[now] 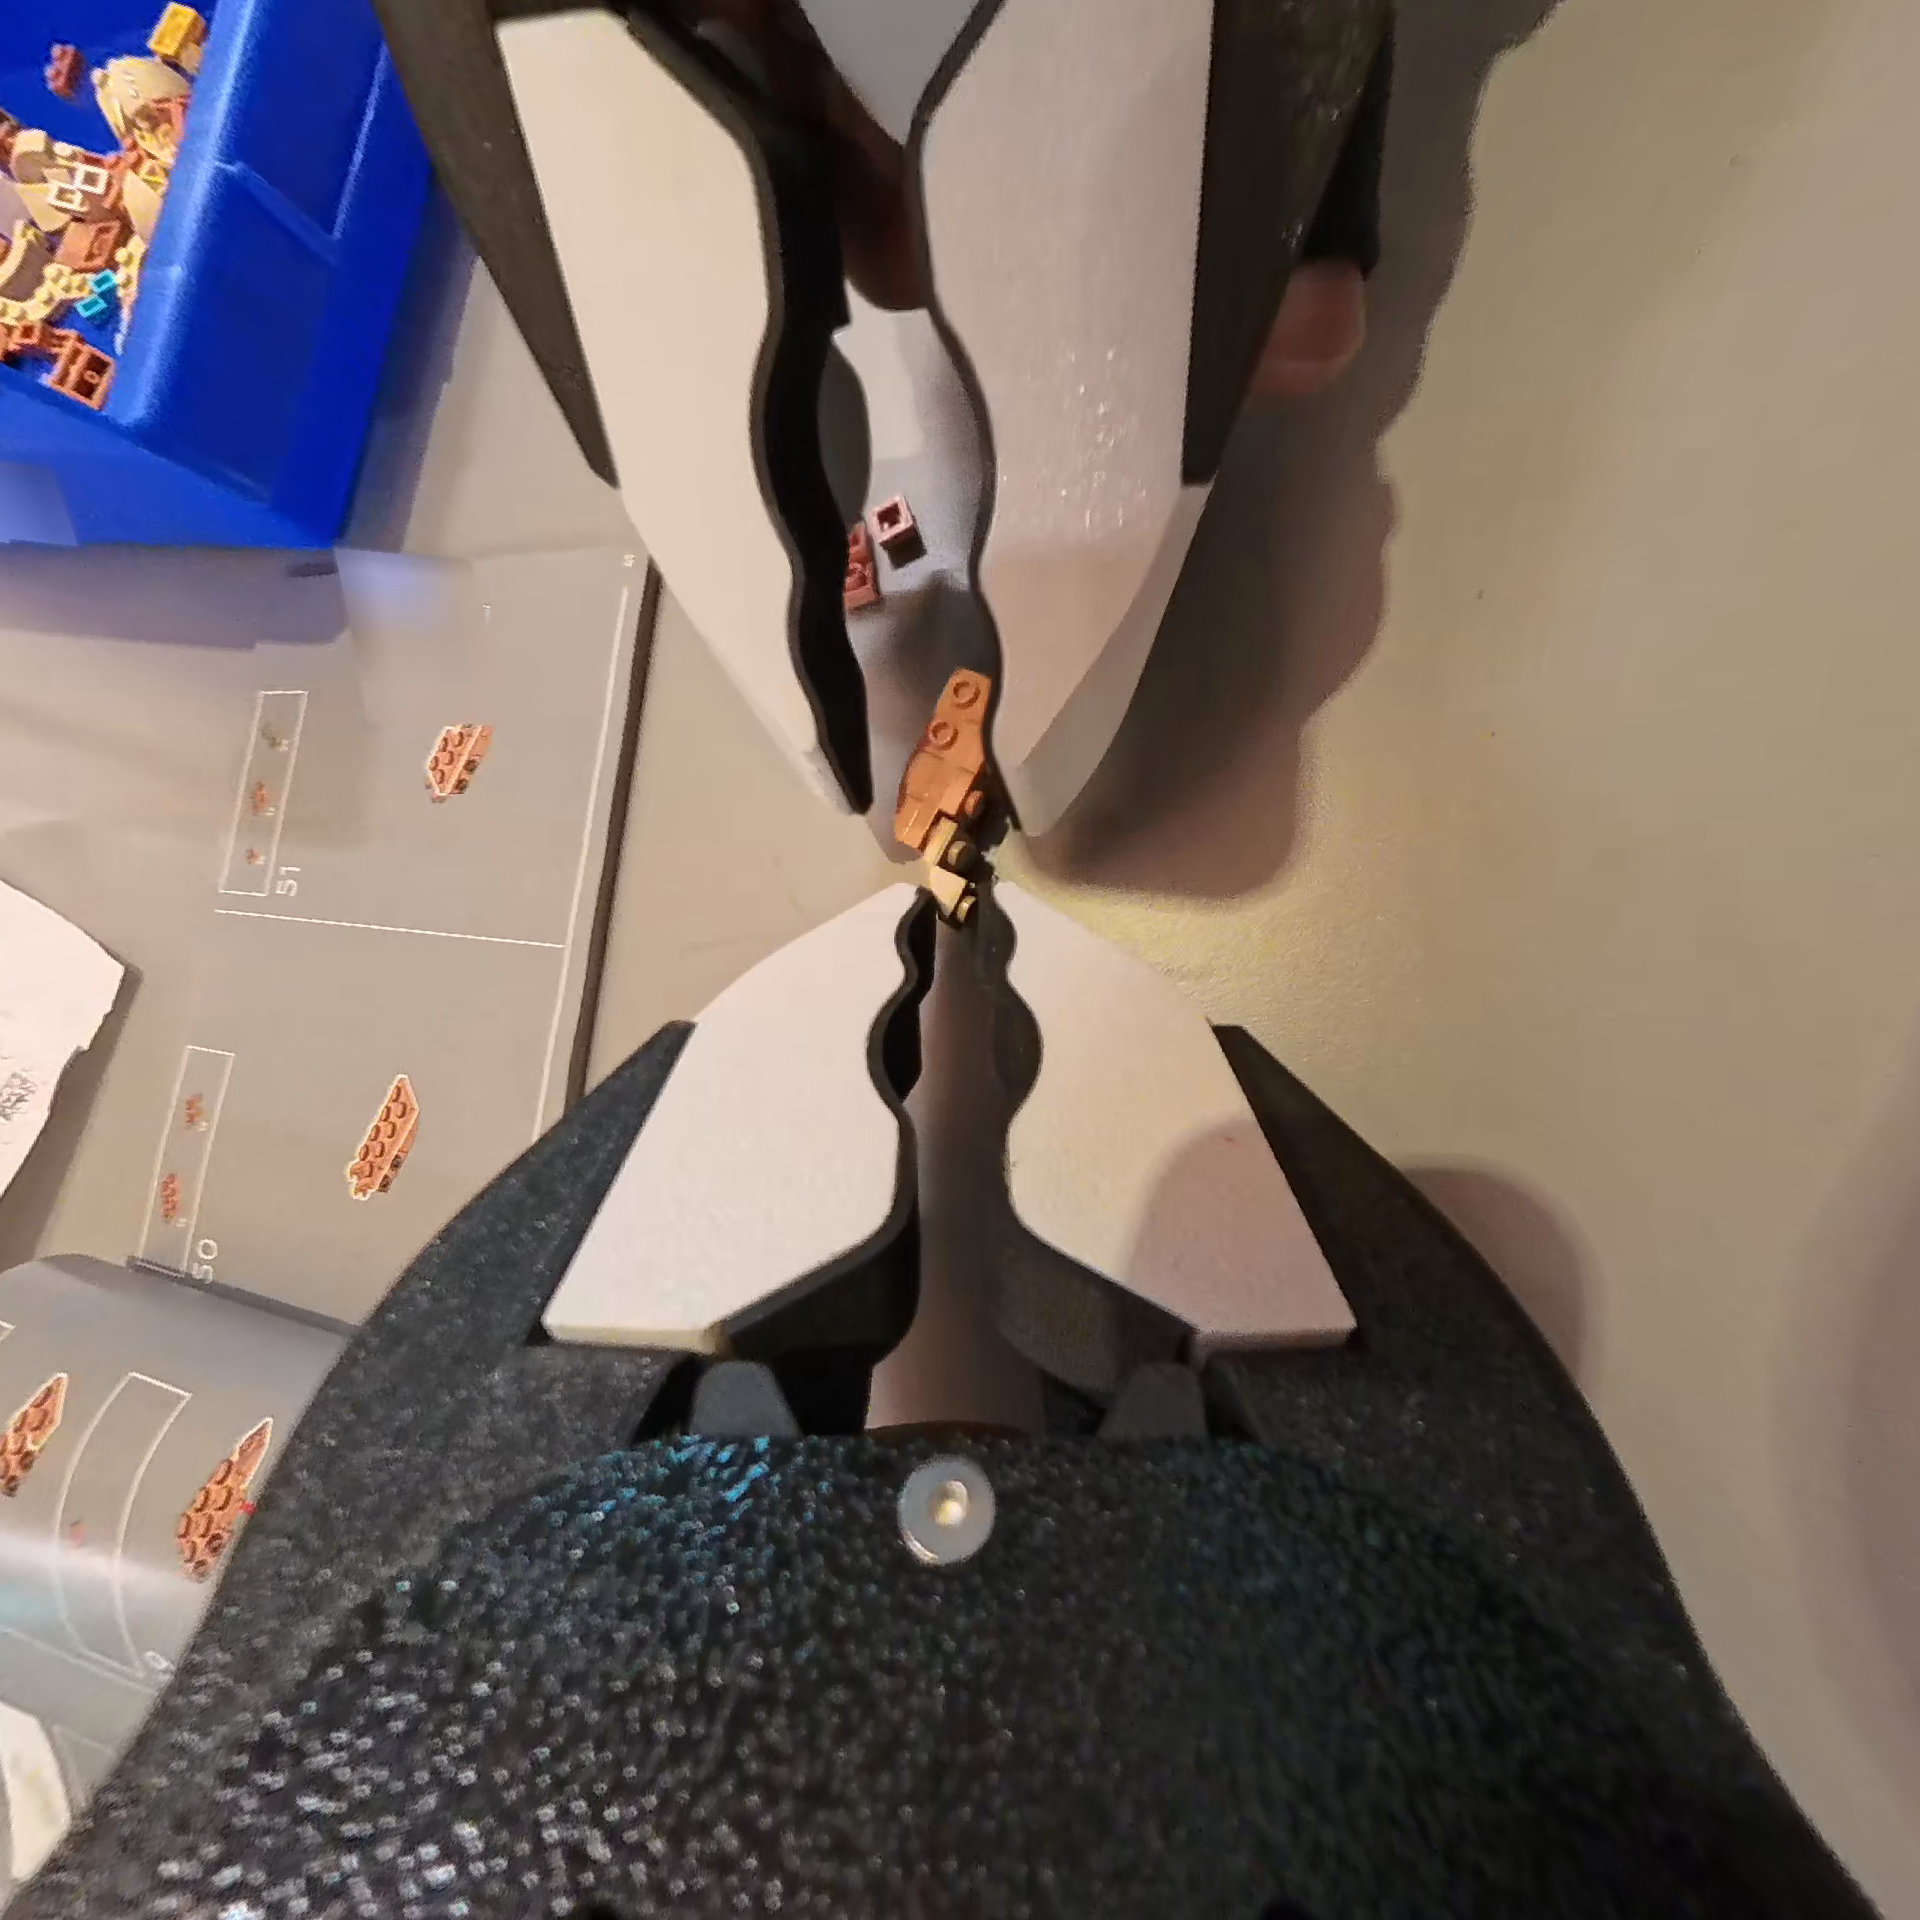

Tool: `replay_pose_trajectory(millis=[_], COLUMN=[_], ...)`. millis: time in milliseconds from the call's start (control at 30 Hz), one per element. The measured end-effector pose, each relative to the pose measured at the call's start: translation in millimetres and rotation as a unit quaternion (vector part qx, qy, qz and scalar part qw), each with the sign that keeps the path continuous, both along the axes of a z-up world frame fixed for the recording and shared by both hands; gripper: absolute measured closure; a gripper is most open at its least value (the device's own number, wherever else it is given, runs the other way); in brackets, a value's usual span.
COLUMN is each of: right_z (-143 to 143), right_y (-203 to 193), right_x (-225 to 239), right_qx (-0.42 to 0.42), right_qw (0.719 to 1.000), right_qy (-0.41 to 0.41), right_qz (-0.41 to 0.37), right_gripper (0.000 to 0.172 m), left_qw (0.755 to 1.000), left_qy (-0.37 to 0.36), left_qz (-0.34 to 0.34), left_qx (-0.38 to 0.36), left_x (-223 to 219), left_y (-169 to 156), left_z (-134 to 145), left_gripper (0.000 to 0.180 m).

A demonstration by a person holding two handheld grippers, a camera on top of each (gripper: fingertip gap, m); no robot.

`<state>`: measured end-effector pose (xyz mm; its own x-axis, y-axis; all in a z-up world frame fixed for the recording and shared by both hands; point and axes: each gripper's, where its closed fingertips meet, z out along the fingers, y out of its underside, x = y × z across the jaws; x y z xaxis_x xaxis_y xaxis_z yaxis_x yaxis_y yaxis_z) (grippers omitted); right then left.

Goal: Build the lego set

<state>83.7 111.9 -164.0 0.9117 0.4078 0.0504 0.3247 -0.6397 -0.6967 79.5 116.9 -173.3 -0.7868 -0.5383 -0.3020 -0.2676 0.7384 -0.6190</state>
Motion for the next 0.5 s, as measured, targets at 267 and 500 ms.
replay_pose_trajectory(millis=[267,500], right_z=[-11.3,-10.2], right_y=[-0.4,2.1], right_x=[2.9,2.8], right_qx=[-0.032,-0.016], right_qw=[0.999,1.000], right_qy=[-0.004,0.000], right_qz=[-0.028,-0.023], right_gripper=[0.156,0.155], left_qw=[1.000,1.000], left_qy=[0.000,-0.008], left_qz=[0.000,0.005], left_qx=[0.002,0.011], left_x=[-0.2,1.3], left_y=[-0.5,1.6], left_z=[0.0,0.5], left_gripper=[0.173,0.173])
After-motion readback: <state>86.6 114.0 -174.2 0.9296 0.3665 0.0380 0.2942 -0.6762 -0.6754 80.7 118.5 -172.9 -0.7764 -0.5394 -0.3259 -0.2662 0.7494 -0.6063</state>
